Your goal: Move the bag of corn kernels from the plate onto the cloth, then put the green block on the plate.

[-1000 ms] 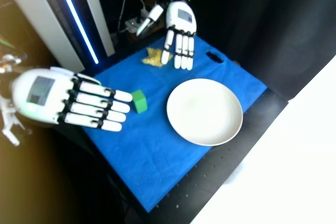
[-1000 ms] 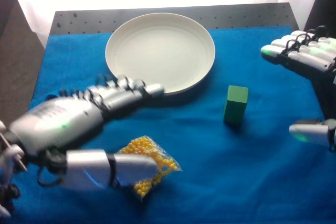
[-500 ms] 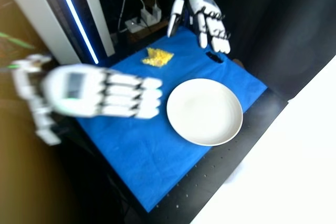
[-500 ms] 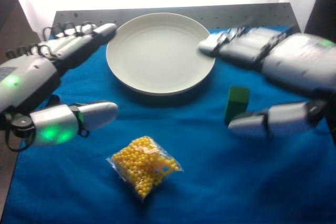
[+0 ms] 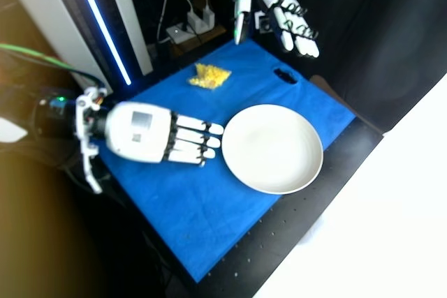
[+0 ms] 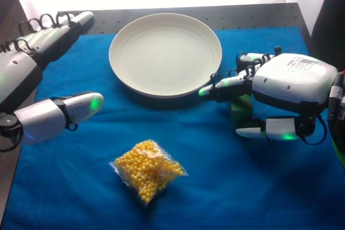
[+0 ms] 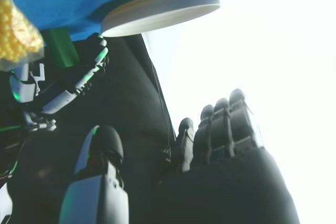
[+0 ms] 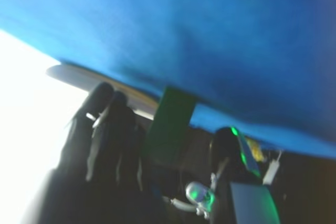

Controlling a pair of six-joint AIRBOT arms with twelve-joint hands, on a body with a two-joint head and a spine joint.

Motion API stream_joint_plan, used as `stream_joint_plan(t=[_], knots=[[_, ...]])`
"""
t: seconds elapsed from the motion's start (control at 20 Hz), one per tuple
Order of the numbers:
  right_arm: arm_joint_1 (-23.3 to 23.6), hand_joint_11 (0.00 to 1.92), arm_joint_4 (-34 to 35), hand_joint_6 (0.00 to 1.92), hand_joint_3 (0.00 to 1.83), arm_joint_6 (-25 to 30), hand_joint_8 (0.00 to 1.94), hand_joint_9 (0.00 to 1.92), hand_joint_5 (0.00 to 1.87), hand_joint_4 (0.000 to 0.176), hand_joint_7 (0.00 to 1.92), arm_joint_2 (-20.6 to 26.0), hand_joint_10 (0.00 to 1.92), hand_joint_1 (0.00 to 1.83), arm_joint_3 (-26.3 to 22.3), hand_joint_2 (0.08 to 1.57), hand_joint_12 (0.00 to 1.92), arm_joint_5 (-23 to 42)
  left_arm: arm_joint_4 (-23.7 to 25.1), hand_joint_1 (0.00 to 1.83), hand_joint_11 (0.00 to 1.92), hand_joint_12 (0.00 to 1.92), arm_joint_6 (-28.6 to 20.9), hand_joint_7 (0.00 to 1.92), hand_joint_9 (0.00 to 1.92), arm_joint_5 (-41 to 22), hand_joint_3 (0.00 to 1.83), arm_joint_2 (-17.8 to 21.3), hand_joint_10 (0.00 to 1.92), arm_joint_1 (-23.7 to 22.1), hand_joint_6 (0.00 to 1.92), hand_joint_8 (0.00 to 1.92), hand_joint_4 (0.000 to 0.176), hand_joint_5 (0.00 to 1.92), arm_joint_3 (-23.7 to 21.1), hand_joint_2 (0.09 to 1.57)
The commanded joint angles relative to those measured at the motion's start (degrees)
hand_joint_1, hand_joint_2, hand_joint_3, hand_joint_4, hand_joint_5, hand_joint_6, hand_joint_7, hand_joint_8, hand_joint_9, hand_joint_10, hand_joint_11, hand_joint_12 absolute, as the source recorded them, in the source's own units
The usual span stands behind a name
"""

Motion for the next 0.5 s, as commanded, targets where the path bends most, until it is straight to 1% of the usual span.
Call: stream_joint_plan(t=[0.0,0.05,0.1,0.15,0.2,0.25,0.3,0.35,0.4,0.45], knots=[[0.3,0.6,-0.2,1.06,0.0,0.0,1.09,0.8,0.7,0.0,0.79,-0.2,1.22,1.18,-0.1,1.24,1.73,3.5,1.0,0.44,0.0,0.0,-0.1,0.0,0.0,-7.4,0.01,0.4,0.0,-0.2,0.0,0.0,0.133,0.0,-0.2,1.2],[0.3,0.97,-0.3,1.34,0.01,0.0,1.39,1.03,0.68,0.0,0.74,-0.2,1.51,1.19,-0.1,1.26,1.84,3.5,0.8,0.47,0.0,0.0,-0.1,0.0,0.0,-7.7,0.01,0.4,0.0,-0.1,0.0,0.0,0.126,0.0,-0.3,1.2],[0.3,1.15,-0.3,1.43,0.01,0.0,1.48,1.13,0.65,0.0,0.72,-0.2,1.59,1.19,-0.1,1.28,1.84,3.5,0.5,0.46,0.0,0.0,-0.1,0.0,0.0,-7.9,0.01,0.4,0.0,0.0,0.0,0.0,0.124,0.0,-0.3,1.21],[0.3,1.14,-0.3,1.48,0.0,0.0,1.55,1.12,0.62,0.0,0.68,-0.2,1.71,1.18,0.0,1.3,1.9,3.5,0.4,0.46,0.0,0.0,-0.1,0.0,0.0,-8.2,0.01,0.4,0.0,0.2,0.0,0.0,0.125,0.0,-0.4,1.22],[0.3,1.13,-0.3,1.51,0.0,0.0,1.57,1.09,0.6,0.0,0.67,-0.2,1.71,1.17,0.0,1.31,1.87,3.5,0.2,0.43,0.0,0.0,-0.1,0.0,0.0,-8.4,0.02,0.4,0.0,0.3,0.0,0.0,0.122,0.0,-0.4,1.24],[0.6,1.13,-0.4,1.51,0.0,0.0,1.57,1.09,0.6,0.0,0.67,0.0,1.71,1.17,0.0,1.31,1.87,4.0,0.2,0.43,0.0,0.0,-0.1,0.0,0.0,-8.6,0.02,0.4,0.0,0.5,0.0,0.0,0.122,0.0,-0.4,1.24],[1.4,1.09,-0.9,1.31,0.0,0.0,1.45,1.11,0.62,0.0,0.84,0.5,1.35,1.21,-0.3,1.26,1.59,4.8,0.1,0.41,0.0,0.0,-0.1,0.0,0.0,-8.7,0.02,0.4,0.0,0.7,0.0,0.0,0.122,0.0,-0.4,1.25],[2.2,1.09,-1.5,1.31,0.0,0.0,1.45,1.11,0.62,0.0,0.84,0.8,1.35,1.21,-0.8,1.26,1.59,5.7,0.1,0.41,0.0,0.0,-0.1,0.0,0.0,-8.8,0.02,0.4,0.0,0.7,0.0,0.0,0.122,0.0,-0.5,1.25],[3.7,1.02,-2.6,1.39,0.0,0.1,1.45,1.06,0.56,0.0,0.84,1.8,1.24,1.2,-1.6,1.28,1.57,7.1,0.1,0.4,0.0,0.0,-0.1,0.0,0.0,-8.9,0.01,0.4,0.0,0.7,0.0,0.0,0.124,0.0,-0.5,1.25],[4.8,0.9,-3.4,1.48,0.0,0.3,1.43,0.98,0.52,0.0,0.83,2.6,1.17,1.19,-2.0,1.29,1.56,8.1,0.1,0.4,0.0,0.0,-0.1,0.0,0.0,-8.9,0.01,0.4,0.0,0.8,0.0,0.0,0.12,0.0,-0.5,1.25]])
